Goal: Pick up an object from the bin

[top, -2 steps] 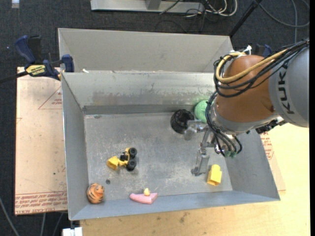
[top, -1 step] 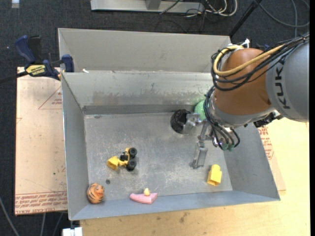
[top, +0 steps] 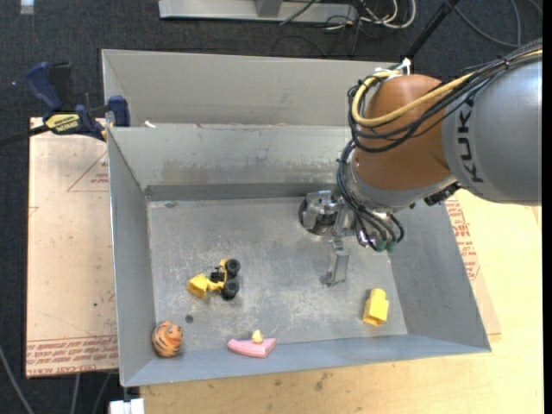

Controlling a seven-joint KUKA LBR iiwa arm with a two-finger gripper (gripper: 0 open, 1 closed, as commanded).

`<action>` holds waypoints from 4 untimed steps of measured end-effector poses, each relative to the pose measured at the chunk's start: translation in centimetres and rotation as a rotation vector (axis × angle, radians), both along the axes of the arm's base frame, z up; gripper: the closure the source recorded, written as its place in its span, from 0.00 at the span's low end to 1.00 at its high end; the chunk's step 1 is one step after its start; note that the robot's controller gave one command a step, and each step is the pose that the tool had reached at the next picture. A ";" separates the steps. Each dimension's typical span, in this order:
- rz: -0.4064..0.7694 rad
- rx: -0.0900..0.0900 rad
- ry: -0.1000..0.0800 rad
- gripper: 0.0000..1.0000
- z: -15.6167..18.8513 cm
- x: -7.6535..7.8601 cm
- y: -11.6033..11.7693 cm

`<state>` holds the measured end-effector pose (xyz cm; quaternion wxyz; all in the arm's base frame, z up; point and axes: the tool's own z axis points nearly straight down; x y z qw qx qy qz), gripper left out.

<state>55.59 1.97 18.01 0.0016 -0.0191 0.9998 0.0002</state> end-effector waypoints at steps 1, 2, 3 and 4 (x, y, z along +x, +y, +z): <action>0.019 -0.001 0.000 0.00 -0.3 3.0 4.9; 0.093 0.004 -0.004 0.00 -3.3 1.4 8.1; 0.181 0.001 0.001 0.00 -6.7 3.6 8.5; 0.159 0.000 -0.003 0.00 -8.5 3.9 11.3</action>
Offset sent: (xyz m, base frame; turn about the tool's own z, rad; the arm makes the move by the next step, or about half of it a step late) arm -0.0054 0.0774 -0.0522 -0.1208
